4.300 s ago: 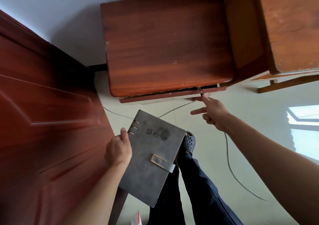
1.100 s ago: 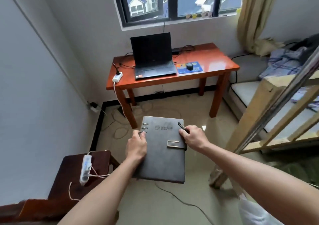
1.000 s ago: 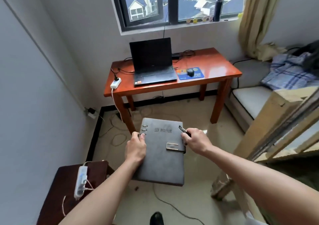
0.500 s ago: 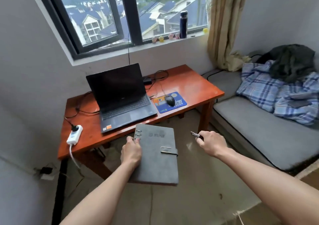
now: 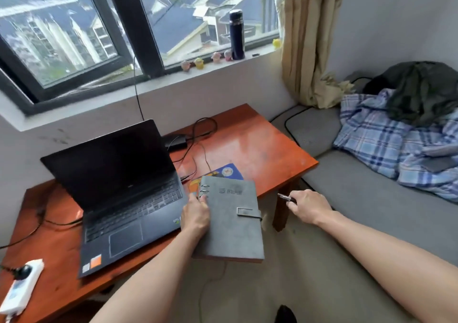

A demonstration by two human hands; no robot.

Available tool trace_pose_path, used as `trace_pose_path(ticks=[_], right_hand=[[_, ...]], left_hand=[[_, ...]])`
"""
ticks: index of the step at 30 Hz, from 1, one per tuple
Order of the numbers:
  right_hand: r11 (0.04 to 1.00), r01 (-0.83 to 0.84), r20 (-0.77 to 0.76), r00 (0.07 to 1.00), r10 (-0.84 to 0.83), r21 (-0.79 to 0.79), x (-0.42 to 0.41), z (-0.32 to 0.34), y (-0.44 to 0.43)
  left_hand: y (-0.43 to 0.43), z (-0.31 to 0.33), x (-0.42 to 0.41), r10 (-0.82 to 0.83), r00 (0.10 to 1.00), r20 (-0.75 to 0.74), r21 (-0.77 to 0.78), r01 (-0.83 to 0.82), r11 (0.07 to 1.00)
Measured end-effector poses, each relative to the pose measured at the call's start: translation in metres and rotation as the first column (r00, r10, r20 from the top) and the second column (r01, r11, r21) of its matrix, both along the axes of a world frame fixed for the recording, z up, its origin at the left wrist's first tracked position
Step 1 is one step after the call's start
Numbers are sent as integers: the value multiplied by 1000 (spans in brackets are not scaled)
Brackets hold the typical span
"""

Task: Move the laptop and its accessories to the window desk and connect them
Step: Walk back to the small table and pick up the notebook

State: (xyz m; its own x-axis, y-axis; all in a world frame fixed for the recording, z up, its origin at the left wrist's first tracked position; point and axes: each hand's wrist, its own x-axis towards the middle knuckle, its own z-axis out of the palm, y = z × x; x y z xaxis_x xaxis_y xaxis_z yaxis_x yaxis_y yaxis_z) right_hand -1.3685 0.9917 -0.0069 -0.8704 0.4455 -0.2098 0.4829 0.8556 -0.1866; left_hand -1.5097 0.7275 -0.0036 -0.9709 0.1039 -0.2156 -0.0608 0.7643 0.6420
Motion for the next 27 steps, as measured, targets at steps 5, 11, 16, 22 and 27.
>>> trace_pose_path(ticks=[5, 11, 16, 22, 27], right_hand=[[999, -52, 23, 998, 52, 16, -72, 1, 56], [994, -109, 45, 993, 110, -16, -153, -18, 100], [997, -80, 102, 991, 82, -20, -205, -32, 138], [998, 15, 119, 993, -7, -65, -260, -43, 180], [968, 79, 184, 982, -36, -237, -283, -67, 195]], left_hand=[[55, -13, -54, 77, 996, 47, 1, -77, 997], [105, -40, -129, 111, 990, 81, -40, -108, 993], [139, -65, -188, 151, 980, 131, -30, -148, 989], [187, -90, -236, 262, 936, 237, -35, -261, 965], [223, -106, -252, 310, 914, 260, -39, -311, 950]])
